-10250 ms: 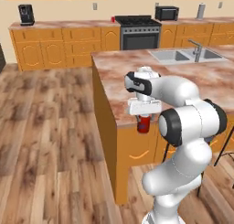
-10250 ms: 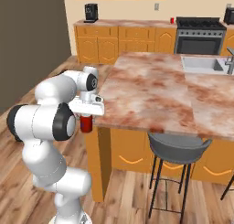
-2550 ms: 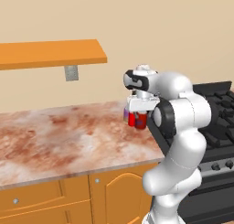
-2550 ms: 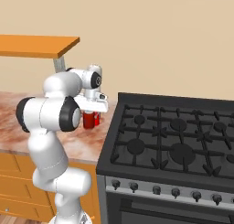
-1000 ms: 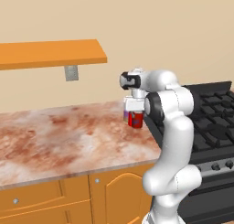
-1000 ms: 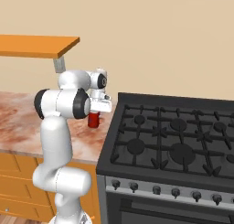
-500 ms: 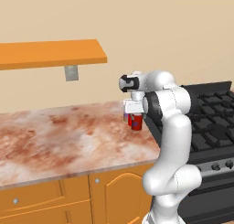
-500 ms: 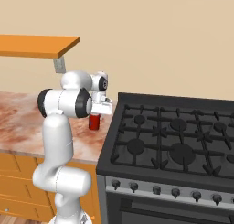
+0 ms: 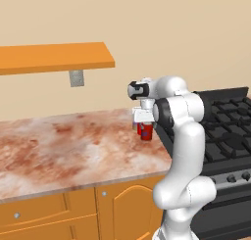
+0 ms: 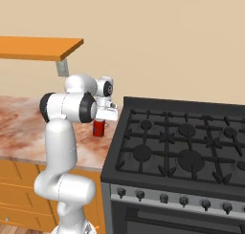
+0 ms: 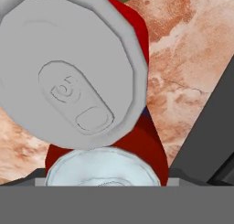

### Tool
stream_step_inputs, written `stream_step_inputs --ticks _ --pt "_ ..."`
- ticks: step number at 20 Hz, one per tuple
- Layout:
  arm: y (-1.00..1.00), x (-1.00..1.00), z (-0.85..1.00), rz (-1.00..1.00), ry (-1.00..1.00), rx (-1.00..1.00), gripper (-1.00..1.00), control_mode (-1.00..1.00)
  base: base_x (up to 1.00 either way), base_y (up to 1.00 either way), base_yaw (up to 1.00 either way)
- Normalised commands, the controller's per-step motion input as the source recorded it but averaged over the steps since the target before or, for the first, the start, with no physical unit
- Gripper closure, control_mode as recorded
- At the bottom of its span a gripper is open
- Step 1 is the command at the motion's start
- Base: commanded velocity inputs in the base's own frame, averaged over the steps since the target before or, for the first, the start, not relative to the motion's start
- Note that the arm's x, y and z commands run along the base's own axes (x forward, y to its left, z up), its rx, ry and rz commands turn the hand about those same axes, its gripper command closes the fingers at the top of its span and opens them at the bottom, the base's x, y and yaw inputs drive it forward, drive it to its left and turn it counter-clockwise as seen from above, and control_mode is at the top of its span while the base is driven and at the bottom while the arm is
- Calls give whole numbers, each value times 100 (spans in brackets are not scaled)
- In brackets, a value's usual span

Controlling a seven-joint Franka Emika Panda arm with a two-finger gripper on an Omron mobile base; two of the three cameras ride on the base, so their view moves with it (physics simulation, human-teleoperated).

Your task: Four empty soda cans are scattered around the kitchen. Gather all the cans and cluster them next to the stove for recycling.

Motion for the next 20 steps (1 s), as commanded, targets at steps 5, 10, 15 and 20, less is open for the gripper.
stream_step_inputs --ticks 5,10,15,20 --pt "0 0 -10 0 0 0 100 -100 0 0 0" --pt "0 0 0 0 0 0 100 -100 0 0 0" --pt "0 0 0 0 0 0 100 -100 0 0 0" --pt "0 0 0 0 0 0 -100 -100 0 0 0"
